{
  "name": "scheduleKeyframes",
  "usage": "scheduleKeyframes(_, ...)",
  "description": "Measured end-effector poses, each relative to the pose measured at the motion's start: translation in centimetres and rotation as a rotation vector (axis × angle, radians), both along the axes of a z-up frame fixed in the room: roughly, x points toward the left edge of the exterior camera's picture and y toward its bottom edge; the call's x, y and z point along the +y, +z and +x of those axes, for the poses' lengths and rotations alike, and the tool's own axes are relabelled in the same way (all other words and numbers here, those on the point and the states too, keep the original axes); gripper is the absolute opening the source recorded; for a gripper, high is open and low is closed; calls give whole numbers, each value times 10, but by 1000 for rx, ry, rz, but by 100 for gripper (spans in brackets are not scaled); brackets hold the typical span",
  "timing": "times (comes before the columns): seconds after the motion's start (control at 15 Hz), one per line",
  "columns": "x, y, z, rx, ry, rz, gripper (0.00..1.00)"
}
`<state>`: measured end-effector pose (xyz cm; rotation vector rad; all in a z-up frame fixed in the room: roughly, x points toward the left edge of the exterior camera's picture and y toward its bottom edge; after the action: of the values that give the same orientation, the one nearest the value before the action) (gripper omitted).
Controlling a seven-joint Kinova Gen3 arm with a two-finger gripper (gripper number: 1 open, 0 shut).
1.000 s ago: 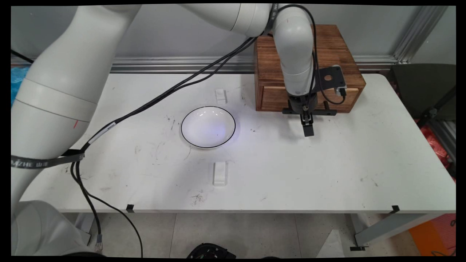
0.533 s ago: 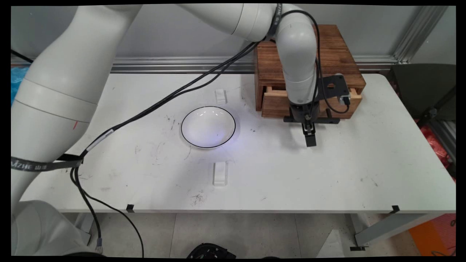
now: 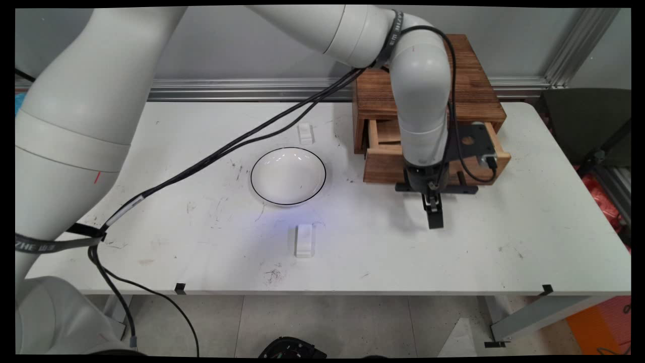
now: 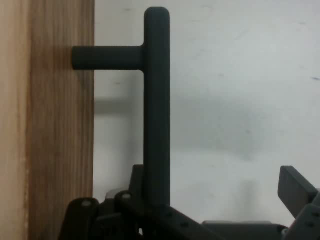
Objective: Open the drawer
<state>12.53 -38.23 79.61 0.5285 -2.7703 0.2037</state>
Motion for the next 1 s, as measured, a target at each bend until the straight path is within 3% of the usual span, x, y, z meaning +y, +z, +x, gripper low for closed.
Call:
scheduleKeyframes(0.33, 39, 5, -17, -15, -31, 21, 100)
scheduleKeyframes(1.0, 111, 7, -44, -32, -32, 55, 100)
